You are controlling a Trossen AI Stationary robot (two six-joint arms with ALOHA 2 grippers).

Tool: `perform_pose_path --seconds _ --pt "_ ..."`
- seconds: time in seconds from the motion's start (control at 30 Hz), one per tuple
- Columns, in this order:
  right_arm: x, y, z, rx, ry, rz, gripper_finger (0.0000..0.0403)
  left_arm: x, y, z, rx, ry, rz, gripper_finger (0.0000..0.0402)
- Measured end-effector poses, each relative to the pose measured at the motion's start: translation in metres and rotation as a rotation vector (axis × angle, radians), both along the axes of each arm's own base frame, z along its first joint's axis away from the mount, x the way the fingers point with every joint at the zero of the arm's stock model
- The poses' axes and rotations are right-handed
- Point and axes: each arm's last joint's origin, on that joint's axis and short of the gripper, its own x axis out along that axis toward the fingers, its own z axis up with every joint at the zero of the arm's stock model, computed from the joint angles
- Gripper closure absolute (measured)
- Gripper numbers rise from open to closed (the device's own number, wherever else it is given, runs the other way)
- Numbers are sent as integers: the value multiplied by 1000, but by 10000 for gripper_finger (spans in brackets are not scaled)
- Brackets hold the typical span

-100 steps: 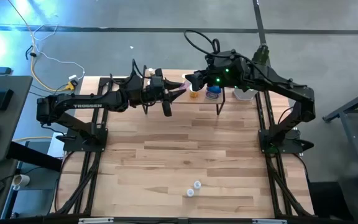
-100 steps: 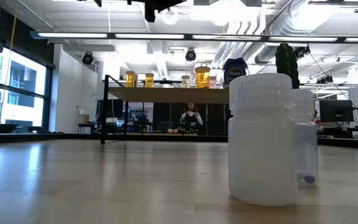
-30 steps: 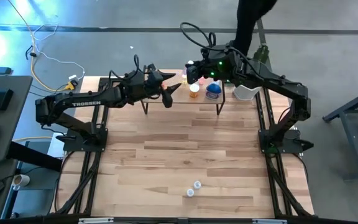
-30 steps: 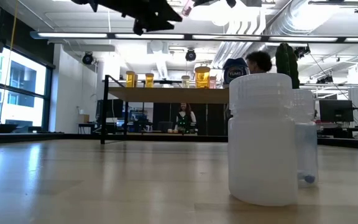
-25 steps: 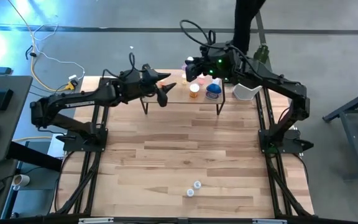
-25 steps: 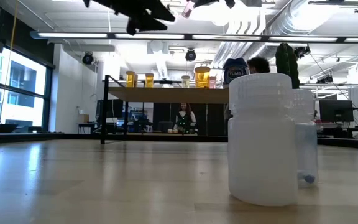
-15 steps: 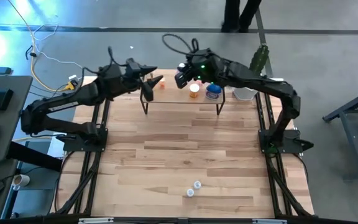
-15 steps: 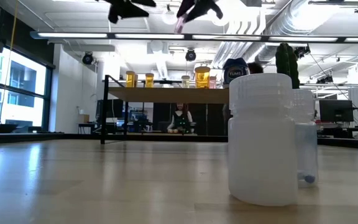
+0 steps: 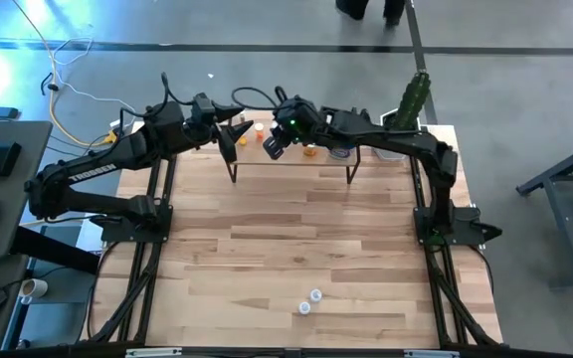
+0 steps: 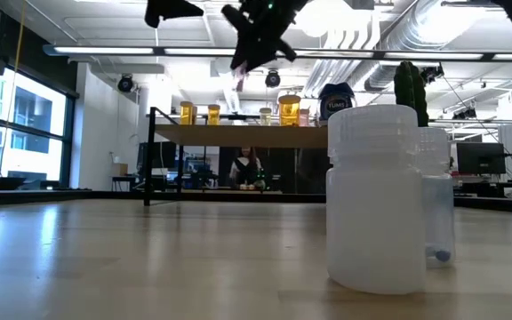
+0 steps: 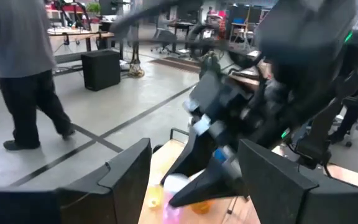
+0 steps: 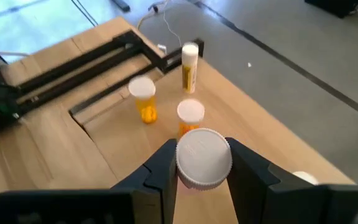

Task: Pick and place medicine bottles onto shelf by color
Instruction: Put the pink pill bottle on the shelf

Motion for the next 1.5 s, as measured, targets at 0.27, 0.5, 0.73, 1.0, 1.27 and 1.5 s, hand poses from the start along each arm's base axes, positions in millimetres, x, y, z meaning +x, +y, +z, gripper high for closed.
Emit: perform_pose_path --seconds 0.27,0.5,0.73,1.0,1.27,1.5 --pt "13 -4 -26 -1 74 -8 304 0 0 0 -6 -5 -11 174" --pt "23 -7 -47 4 135 2 304 0 0 0 -5 -5 -11 174" --pt "24 -8 -55 4 175 4 304 0 0 0 -4 -4 -11 174" --pt "22 -6 -59 18 219 7 304 0 0 0 10 6 -12 174" --pt "20 -5 -59 44 231 9 304 0 0 0 10 6 -12 174" --pt "19 -5 -61 52 248 9 268 0 0 0 10 6 -12 174"
